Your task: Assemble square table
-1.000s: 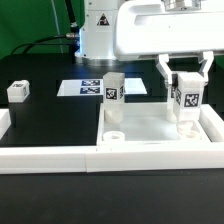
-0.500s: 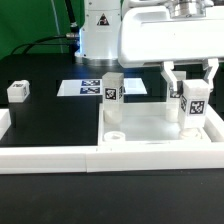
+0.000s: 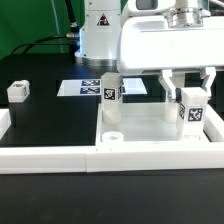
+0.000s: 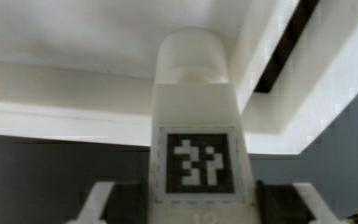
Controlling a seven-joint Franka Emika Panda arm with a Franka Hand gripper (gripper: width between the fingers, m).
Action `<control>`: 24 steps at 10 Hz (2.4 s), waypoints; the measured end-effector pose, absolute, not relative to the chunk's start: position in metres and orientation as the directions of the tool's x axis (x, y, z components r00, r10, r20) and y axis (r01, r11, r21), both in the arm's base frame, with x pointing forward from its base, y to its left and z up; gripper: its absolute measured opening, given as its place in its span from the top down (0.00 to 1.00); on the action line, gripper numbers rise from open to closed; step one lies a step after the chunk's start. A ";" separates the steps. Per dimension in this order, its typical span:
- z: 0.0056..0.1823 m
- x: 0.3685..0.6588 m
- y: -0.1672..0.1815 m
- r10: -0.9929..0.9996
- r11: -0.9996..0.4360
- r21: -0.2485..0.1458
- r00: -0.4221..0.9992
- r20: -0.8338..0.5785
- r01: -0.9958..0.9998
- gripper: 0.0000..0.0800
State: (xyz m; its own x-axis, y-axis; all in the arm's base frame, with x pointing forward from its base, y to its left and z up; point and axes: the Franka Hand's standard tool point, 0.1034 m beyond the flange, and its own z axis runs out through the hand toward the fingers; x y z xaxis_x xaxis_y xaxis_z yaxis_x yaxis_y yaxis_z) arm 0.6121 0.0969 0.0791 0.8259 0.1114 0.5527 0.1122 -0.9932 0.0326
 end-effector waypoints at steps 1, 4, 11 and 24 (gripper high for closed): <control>0.079 0.612 0.097 0.115 -0.993 0.035 0.825 0.553 0.116 0.62; 0.079 0.612 0.097 0.130 -0.991 0.043 0.824 0.552 0.128 0.39; 0.082 0.610 0.090 0.120 -0.992 0.033 0.872 0.475 0.118 0.19; 0.071 0.631 0.097 -0.005 -1.000 -0.023 1.000 0.013 -0.005 0.51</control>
Offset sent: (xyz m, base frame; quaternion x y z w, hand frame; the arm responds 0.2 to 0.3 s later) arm 0.0000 0.0000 0.0000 0.0000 0.0000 0.0000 1.0000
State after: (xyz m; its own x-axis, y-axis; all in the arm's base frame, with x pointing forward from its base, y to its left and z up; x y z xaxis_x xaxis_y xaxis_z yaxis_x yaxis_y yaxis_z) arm 0.6314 0.0968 0.0706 0.9999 -0.0052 0.0129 -0.0049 -0.9997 -0.0230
